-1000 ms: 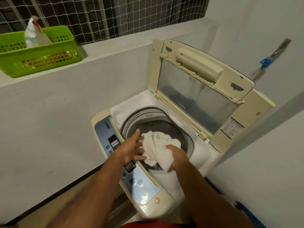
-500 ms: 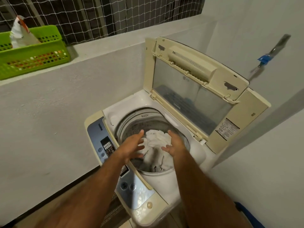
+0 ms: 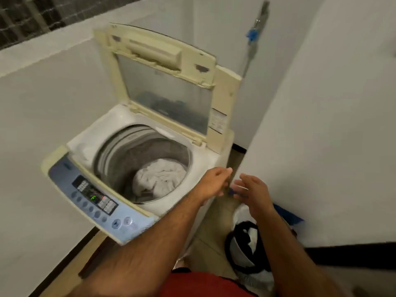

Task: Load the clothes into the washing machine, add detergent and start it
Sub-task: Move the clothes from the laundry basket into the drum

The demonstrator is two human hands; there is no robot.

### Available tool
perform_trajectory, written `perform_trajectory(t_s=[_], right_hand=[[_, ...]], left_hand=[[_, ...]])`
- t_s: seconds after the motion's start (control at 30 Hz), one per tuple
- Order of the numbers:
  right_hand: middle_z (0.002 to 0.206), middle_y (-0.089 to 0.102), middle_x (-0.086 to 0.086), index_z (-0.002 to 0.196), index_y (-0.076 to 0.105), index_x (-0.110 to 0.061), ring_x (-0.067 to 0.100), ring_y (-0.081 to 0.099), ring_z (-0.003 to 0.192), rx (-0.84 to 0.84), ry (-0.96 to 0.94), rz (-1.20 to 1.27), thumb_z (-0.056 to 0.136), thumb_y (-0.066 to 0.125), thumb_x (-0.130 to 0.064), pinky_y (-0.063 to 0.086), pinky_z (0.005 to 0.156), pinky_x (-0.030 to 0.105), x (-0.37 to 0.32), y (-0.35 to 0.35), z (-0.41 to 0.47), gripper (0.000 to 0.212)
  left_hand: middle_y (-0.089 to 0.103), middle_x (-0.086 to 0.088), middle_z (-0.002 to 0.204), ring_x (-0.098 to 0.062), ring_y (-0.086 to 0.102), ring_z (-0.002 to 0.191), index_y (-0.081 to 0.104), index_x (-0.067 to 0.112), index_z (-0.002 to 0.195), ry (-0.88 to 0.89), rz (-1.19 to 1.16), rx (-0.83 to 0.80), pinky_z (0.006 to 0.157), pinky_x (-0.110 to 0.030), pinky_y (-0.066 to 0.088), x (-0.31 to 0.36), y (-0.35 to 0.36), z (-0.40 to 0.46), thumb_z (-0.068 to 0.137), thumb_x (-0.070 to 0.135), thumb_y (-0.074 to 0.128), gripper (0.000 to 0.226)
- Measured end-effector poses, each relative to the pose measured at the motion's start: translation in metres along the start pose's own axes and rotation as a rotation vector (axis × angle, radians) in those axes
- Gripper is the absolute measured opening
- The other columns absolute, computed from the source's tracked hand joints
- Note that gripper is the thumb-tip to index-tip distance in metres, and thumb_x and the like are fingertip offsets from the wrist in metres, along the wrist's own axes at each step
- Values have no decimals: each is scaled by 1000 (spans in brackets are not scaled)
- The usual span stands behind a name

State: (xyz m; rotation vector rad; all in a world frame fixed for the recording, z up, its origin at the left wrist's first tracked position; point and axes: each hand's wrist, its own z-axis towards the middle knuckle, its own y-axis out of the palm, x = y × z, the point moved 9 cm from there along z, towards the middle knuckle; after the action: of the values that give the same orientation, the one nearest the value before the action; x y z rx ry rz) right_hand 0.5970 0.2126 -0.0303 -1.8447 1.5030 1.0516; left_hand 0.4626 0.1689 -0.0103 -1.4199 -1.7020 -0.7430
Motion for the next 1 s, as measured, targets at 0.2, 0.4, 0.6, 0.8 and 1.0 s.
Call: perform_trajectory(t_s=[0.2, 0.4, 0.6, 0.8, 1.0], right_hand=[[101, 65, 14, 105, 60, -8, 24, 65, 85, 252, 141, 126, 98, 56, -26, 53, 66, 34, 65, -156, -31, 19], [102, 68, 12, 106, 60, -11, 25, 68, 88, 355, 294, 215, 98, 58, -30, 54, 62, 33, 138, -250, -52, 21], [97, 67, 11, 96, 61, -15, 22, 67, 77, 396, 434, 251, 97, 59, -30, 50, 62, 32, 218, -276, -43, 16], [94, 63, 9, 99, 59, -16, 20, 63, 76, 389, 515, 264, 99, 55, -27, 49, 64, 32, 281, -272, 1, 12], [89, 58, 7, 89, 58, -18, 19, 60, 79, 345, 523, 168, 101, 53, -25, 47, 62, 31, 334, -275, 79, 15]], left_hand=[[62, -1, 107, -14, 59, 96, 60, 23, 99, -83, 166, -173, 67, -26, 48, -41, 130, 14, 96, 42, 49, 22], [61, -2, 103, -18, 59, 98, 60, 20, 98, -231, 226, -216, 76, -34, 54, -114, 199, 26, 96, 43, 50, 25], [65, -15, 105, -25, 63, 98, 62, 13, 105, -266, 300, -206, 73, -36, 52, -168, 210, 43, 96, 37, 52, 27], [67, -18, 106, -31, 65, 100, 65, 11, 105, -339, 365, -184, 70, -36, 52, -233, 209, 96, 96, 35, 54, 28], [65, -8, 101, -22, 63, 95, 62, 15, 104, -361, 374, -248, 69, -35, 52, -296, 231, 168, 96, 30, 52, 19]])
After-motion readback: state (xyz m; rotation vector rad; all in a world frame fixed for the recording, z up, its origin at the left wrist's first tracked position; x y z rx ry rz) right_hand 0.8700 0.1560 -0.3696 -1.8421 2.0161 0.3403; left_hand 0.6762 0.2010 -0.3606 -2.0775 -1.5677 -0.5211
